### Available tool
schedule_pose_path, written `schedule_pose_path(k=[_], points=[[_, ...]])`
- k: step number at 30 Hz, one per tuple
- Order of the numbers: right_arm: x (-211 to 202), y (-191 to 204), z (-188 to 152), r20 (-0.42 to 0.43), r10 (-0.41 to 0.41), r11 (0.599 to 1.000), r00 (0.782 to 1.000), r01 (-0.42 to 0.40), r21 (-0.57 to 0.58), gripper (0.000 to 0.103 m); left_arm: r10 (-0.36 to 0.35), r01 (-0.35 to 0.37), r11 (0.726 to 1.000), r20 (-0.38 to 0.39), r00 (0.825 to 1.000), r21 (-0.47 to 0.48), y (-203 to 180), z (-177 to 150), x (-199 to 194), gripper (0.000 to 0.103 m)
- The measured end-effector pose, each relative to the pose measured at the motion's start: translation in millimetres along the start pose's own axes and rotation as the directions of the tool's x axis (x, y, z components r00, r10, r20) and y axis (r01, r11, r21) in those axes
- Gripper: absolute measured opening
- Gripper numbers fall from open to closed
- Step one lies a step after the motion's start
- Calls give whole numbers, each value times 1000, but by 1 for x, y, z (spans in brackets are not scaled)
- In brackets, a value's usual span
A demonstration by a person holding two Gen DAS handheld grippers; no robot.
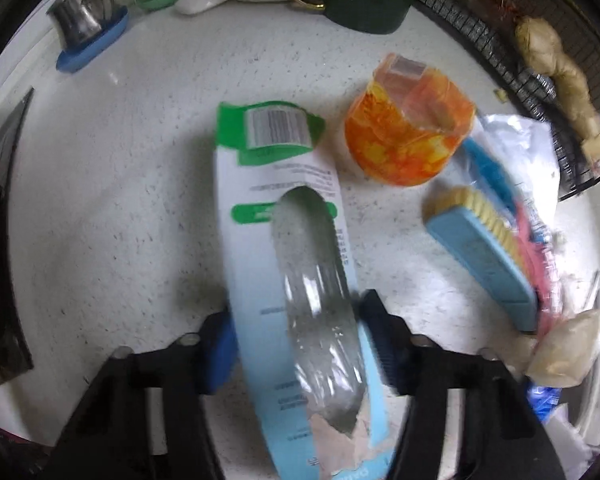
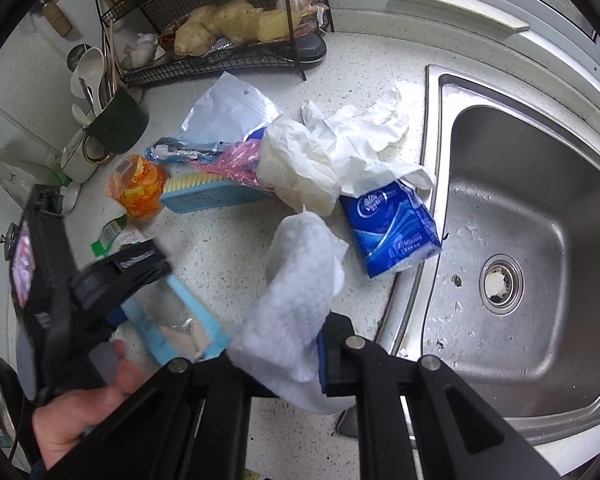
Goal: Collect trash
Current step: 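Grasp the clear bottle packaging with the left tool while the right tool holds the wipe, then carry the packaging and wipe down toward the red bin with both tools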
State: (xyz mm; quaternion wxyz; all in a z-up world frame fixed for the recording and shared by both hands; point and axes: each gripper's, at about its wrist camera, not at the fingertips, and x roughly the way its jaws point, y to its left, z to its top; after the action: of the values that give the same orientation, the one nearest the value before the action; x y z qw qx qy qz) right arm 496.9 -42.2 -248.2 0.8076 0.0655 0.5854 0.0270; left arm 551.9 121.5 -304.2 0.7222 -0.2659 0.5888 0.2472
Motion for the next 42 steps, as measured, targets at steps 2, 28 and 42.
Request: schedule_pose_path(k=[2, 28, 42], points=[[-1, 0, -2, 1, 0, 1000, 1000, 0, 3, 9, -15, 15, 1000, -8, 1000, 8, 1, -1, -1, 49], [-30, 4, -28, 55, 38, 999, 998, -38, 1, 9, -220, 213, 972, 73, 973, 98, 65, -12, -68, 11], [-87, -9, -63, 162, 23, 1000, 986, -22, -9, 9, -264, 192, 944, 267, 927, 268, 58, -75, -150, 11]])
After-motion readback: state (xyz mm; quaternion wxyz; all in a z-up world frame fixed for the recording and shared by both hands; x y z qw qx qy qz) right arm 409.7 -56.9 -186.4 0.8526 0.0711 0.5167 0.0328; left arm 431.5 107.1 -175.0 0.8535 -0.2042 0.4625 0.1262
